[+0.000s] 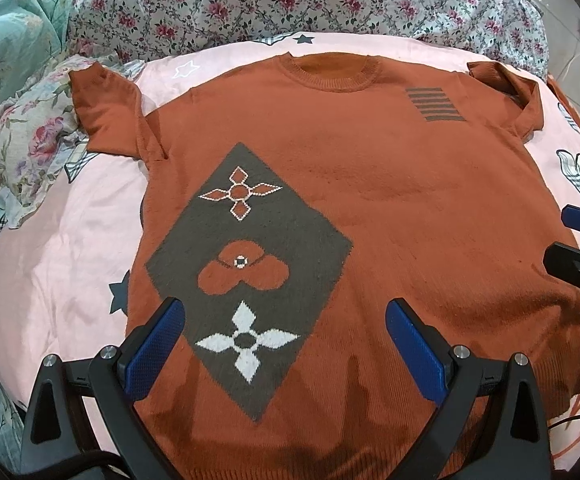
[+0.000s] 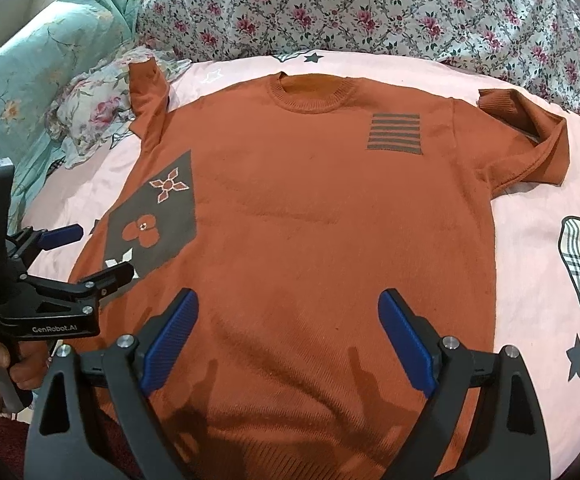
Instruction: Fold small clothes
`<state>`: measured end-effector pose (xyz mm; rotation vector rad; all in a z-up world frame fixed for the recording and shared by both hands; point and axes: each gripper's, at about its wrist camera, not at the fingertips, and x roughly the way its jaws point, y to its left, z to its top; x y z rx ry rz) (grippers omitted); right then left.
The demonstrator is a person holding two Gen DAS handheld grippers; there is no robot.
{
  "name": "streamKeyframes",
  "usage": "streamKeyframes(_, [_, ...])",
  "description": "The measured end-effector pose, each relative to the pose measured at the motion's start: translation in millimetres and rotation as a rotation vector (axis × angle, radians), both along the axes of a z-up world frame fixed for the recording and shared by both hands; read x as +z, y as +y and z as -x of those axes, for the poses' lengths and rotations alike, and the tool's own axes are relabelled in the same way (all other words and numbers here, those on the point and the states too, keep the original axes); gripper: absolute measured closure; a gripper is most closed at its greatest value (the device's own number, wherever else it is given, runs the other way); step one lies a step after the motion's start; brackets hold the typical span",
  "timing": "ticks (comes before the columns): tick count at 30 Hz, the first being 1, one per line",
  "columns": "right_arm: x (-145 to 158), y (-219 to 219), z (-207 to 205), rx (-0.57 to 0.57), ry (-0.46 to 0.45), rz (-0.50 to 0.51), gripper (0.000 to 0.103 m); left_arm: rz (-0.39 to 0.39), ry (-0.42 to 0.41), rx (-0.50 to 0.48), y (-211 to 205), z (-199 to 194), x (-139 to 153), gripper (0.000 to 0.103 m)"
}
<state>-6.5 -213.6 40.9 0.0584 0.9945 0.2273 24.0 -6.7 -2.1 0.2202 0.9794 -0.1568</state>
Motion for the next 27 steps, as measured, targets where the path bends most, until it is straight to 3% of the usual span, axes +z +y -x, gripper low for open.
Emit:
streamKeyframes(3, [-3, -5, -7, 0.002, 0.018, -0.021, 0.013, 0.016, 0.022, 0.0, 1, -8, -4, 0.002])
streamKeyframes(10, [7, -46, -39, -0.047, -0.006, -0.083, 0.029, 0.049, 0.055, 0.014, 6, -35, -8, 0.002])
streamKeyframes(15, [32, -111, -83, -0.131, -0.045, -0.077, 0.034, 0.091, 0.081, 0.034, 7, -57, -8, 0.002])
streamKeyframes(22, [66, -235, -154, -0.305, -0.085, -0.14, 0.039, 0.083, 0.104, 0.031, -1, -79, -17, 0.002])
streamKeyframes(27, [63, -300, -220, -0.317, -0.062, -0.062, 0.039, 0.068, 0.131, 0.021, -11, -91, -26, 0.002])
